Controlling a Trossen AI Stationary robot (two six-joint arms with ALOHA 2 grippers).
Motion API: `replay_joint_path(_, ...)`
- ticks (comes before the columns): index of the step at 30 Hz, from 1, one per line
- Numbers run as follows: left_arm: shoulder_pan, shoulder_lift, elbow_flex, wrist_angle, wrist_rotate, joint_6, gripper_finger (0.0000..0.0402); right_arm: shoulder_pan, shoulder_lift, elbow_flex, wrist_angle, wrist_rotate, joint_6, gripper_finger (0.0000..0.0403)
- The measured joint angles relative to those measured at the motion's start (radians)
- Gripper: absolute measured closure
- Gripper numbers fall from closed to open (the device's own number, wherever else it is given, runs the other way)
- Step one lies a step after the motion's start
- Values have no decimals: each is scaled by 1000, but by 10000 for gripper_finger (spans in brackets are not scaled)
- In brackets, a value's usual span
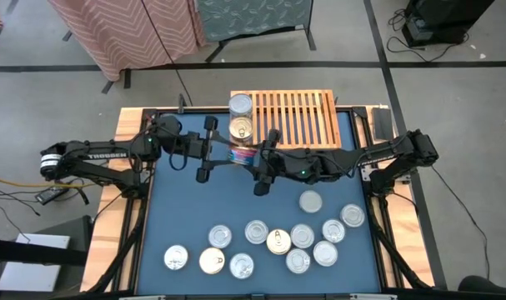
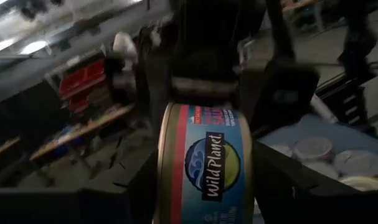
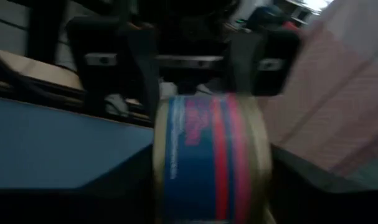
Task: Stack canned seafood by type on shelf
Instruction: Stack the blue tuna can on top of the blue tuna can on the shelf
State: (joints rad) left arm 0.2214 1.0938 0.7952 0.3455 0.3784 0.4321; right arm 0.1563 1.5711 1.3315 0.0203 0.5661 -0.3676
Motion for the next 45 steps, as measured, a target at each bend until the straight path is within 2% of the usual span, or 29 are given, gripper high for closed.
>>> replay_joint_path(4, 1, 0, -1, -12, -98, 64, 188, 18, 0, 1, 0, 115, 0, 46)
replay_joint_path(7, 1, -1, -1, -38, -176, 138, 186, 31, 0, 1, -3, 152, 1, 13)
replay_joint_path(11, -14, -1, -1, -35, -333, 285, 181, 55, 0, 1, -12, 207, -6, 19)
replay_joint_path(16, -58, -10, -1, -46, -539, 499, 180, 86, 0, 1, -31, 323, -54, 40)
replay_joint_path(20, -89, -10, -1, -120, -697, 615, 179, 99, 0, 1, -53, 421, -54, 49)
replay_joint_path(26, -91, 1, -1, -258, -707, 668, 178, 104, 0, 1, -74, 486, -51, 53)
replay_joint_path(33, -91, 17, -1, -143, -707, 823, 178, 104, 0, 1, -78, 488, -45, 55)
replay_joint_path(36, -90, 50, 1, -72, -707, 844, 178, 104, 0, 1, -80, 488, -43, 56)
replay_joint_path(40, -90, 118, 1, -66, -710, 847, 178, 108, 0, 0, -92, 491, -21, 55)
replay_joint_path(45, -86, 160, -2, -46, -843, 848, 178, 113, 0, 0, -110, 492, 12, 58)
